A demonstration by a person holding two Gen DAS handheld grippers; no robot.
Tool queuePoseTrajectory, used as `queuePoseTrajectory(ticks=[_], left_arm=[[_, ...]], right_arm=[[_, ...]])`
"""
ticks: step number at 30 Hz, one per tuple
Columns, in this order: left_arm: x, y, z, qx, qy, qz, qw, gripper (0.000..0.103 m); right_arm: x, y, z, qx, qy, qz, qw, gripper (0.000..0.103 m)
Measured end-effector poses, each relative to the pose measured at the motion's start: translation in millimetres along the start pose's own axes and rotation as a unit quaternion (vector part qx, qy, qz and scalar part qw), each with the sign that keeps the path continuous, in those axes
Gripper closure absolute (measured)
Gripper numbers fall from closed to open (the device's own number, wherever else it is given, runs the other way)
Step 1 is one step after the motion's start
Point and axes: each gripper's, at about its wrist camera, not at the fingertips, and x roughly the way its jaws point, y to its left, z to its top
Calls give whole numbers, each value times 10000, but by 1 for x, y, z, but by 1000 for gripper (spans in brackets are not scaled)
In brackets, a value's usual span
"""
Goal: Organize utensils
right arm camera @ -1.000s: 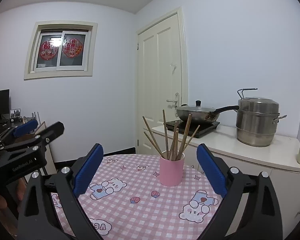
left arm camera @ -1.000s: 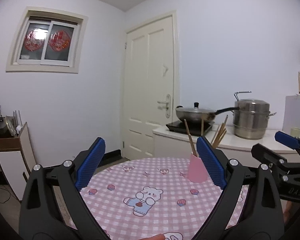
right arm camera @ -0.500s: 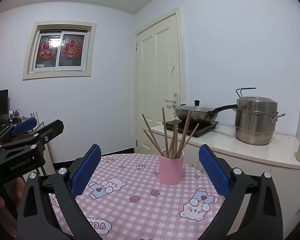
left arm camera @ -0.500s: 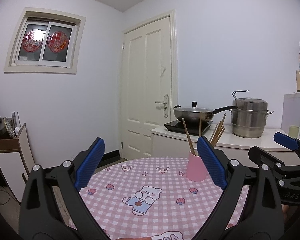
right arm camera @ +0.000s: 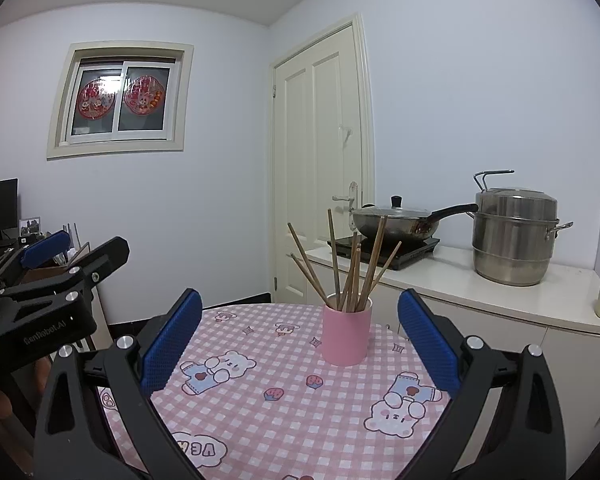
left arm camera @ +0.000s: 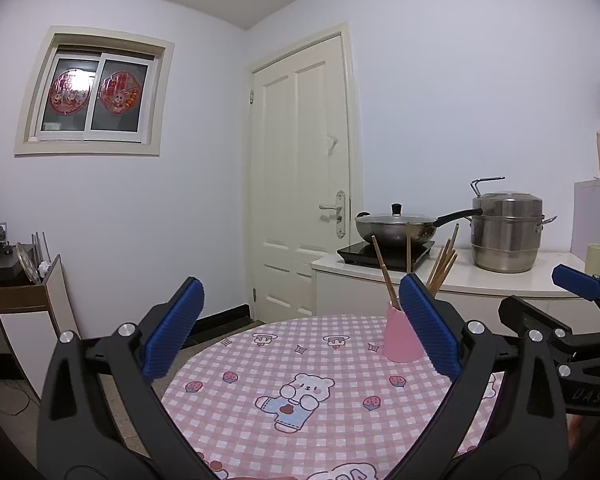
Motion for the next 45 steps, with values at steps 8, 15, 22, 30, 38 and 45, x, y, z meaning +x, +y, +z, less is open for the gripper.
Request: queuePoseTrajectory(ticks=[8,15,22,30,38,45], left_arm=[[0,0,-1,59,-10,12,10000,7],[-1,-2,-2,121,7,21,9999,7],[0,-4,-3,83,36,3,10000,7],[2,-5,-3,96,62,-1,9999,7],[3,-5,-4,143,75,34,9999,7],[4,-7,-5,151,89,25,9998,7]], right_arm=[[1,1,-1,11,22,18,10000,8],[-1,1,-2,34,31,1,10000,8],[-1,4,-4,33,68,1,10000,8],[-2,5,-4,40,79,-7,10000,8],[0,6,-4,33,107,5,9999,8],[0,7,-4,21,114,10,9999,8]])
